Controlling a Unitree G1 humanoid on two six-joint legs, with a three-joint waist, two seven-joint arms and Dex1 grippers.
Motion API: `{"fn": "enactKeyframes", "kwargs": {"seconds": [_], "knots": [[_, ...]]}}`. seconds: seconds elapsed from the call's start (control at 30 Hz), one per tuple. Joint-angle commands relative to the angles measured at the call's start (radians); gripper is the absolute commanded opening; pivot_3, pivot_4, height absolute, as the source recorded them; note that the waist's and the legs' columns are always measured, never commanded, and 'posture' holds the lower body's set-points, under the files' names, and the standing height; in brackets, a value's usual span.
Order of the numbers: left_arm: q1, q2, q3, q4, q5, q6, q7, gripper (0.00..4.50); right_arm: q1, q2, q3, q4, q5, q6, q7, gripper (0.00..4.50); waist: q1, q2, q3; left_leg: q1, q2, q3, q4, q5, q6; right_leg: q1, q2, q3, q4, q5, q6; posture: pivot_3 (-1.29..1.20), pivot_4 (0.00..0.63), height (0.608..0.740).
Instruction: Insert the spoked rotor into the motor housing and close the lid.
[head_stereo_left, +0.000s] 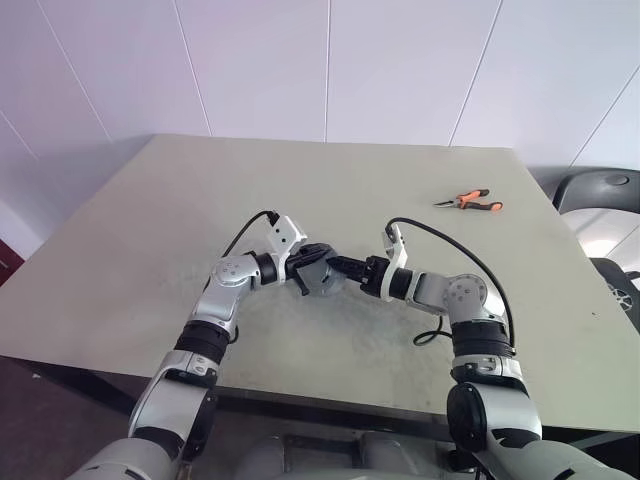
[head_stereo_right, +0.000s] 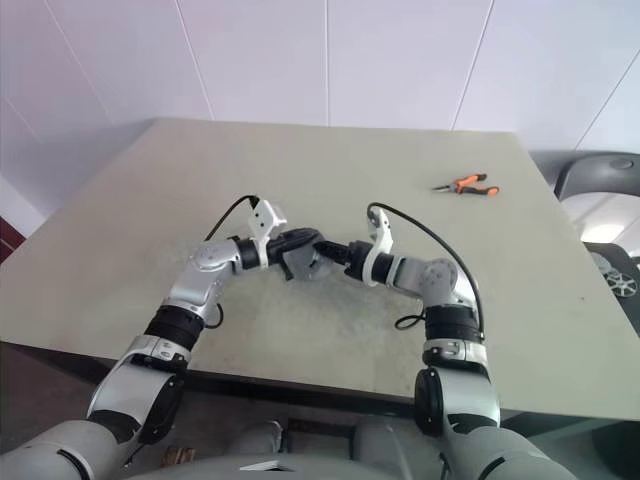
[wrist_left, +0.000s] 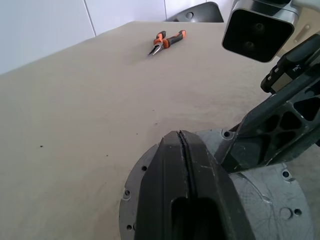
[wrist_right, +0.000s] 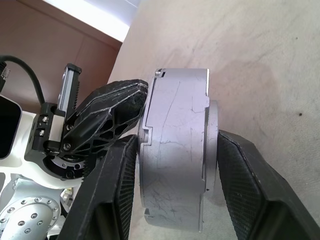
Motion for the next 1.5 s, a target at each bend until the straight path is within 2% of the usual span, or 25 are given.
{"fn": "enactKeyframes", "kwargs": {"seconds": [0.03,0.77,1.27,1.33,1.5], "knots": [[0.013,0.012,0.005,0.000,0.001,0.010,0.004,0.00,-0.055,-0.017,-0.019,-0.067,0.047,-0.049,0.050,2.09,0.000,0.000,0.000,0.000,0.000,0.000,0.000,0.000,0.000,0.000,0.000,0.000,0.000,0.000,0.000,0.00,0.000,0.740],[0.022,0.011,-0.004,-0.015,-0.011,0.018,0.003,0.00,-0.065,0.022,-0.061,-0.046,0.059,-0.092,0.001,2.09,-0.002,0.000,0.000,0.000,0.000,0.000,0.000,0.000,0.000,0.000,0.000,0.000,0.000,0.000,-0.001,0.00,0.000,0.740],[0.020,0.008,-0.006,-0.014,-0.009,0.018,0.003,0.00,-0.056,0.022,-0.035,-0.063,0.044,-0.113,0.010,2.09,-0.002,0.000,0.000,0.000,0.000,0.000,0.000,0.000,0.000,-0.001,0.000,0.000,0.001,0.001,-0.002,0.00,0.000,0.740],[0.018,0.008,-0.002,-0.011,-0.010,0.017,0.007,0.00,-0.056,0.022,-0.031,-0.061,0.040,-0.126,0.010,1.92,-0.002,0.000,0.000,0.000,0.000,0.000,0.000,0.000,0.000,-0.001,0.000,0.000,0.001,0.001,-0.002,0.00,0.000,0.740],[0.013,0.007,0.008,-0.012,-0.020,0.023,0.013,0.00,-0.059,0.021,-0.026,-0.055,0.042,-0.139,0.016,1.92,-0.002,0.000,0.000,0.000,0.000,0.000,0.000,0.000,0.000,-0.001,0.000,0.000,0.001,0.001,-0.002,0.00,0.000,0.740]]}}
